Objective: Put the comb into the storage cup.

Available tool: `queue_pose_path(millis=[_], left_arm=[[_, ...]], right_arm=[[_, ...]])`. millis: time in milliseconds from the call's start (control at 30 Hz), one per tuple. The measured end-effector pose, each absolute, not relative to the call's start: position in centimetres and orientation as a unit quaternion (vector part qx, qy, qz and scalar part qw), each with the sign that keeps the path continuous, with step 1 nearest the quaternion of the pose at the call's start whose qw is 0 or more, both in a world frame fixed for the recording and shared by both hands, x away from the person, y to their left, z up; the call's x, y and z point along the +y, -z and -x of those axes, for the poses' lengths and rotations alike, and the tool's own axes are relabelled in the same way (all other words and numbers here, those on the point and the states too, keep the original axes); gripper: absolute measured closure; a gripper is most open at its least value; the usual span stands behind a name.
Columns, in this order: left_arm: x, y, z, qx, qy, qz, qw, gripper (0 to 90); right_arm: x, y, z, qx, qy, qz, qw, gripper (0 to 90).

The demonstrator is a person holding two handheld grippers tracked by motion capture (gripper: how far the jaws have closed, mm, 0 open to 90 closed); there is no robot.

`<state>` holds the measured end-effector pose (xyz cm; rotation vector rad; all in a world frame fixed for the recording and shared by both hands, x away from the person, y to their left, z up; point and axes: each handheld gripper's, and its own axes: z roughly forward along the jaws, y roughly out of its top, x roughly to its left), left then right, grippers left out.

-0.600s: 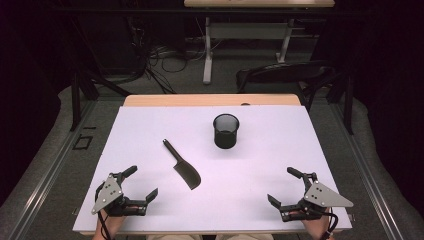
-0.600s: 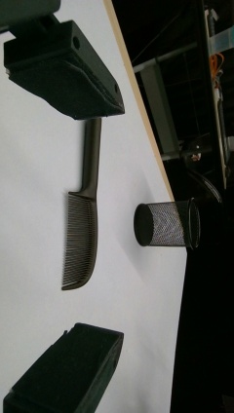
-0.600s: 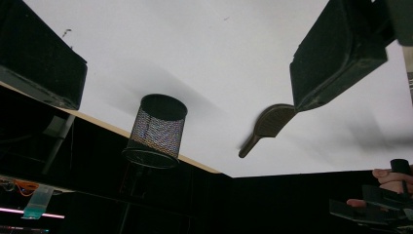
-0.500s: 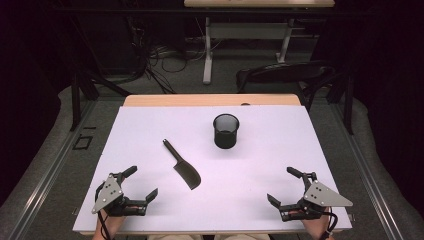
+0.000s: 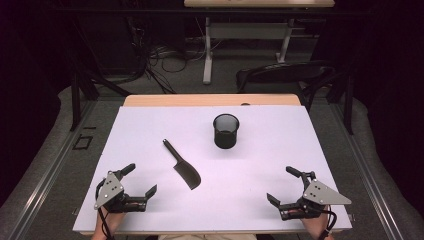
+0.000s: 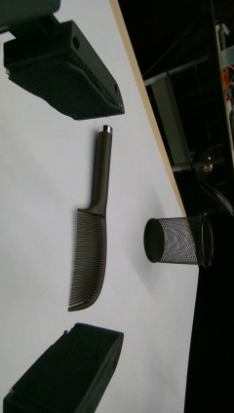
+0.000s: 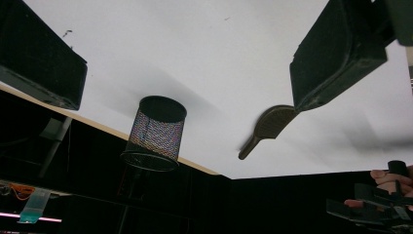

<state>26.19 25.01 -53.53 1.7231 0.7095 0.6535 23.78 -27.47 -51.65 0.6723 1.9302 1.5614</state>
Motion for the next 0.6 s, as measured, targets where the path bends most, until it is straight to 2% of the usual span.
queue_pose_path(millis=[600], left_arm=[[24.1,53.2,-27.9,0.310,-0.280,-0.739,0.528,0.1]], right_arm=[[-27.1,51.5,-23.8,0.724,-0.575,-0.251,0.285,0.0]])
